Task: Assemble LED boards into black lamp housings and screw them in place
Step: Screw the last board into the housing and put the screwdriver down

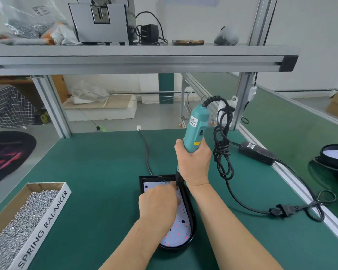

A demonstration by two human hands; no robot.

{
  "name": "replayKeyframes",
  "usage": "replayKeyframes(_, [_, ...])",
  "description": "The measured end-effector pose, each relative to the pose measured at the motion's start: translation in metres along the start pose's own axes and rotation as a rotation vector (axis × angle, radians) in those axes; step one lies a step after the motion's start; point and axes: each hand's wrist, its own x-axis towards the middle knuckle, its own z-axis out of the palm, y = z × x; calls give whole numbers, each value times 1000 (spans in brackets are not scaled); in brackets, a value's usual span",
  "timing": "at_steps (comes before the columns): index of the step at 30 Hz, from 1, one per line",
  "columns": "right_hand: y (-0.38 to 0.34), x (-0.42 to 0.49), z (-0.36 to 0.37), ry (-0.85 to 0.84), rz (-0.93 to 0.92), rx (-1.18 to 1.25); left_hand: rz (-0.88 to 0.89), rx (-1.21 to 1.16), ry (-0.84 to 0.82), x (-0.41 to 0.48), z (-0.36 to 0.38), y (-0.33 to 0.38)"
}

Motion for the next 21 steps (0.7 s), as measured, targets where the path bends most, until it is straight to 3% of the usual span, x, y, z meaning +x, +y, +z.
replayKeyframes(6, [-9,-3,-17,14,-3,61,-30,-20,-24,-2,-4,3])
replayKeyframes(10, [-22,-12,-33,122,-25,150,-41,-23,-65,-2,-10,3])
replayKeyframes(15, [-24,-29,-57,344,182,289,-63,-110,-76,-6,-12,-1])
replayKeyframes(19, [-20,-38,-70,452,358,402,-39,-331,-154,-8,-22,-12])
replayKeyframes(21, [-21,-38,-71,447,403,431,-113,-614,-147,-14,-27,-20])
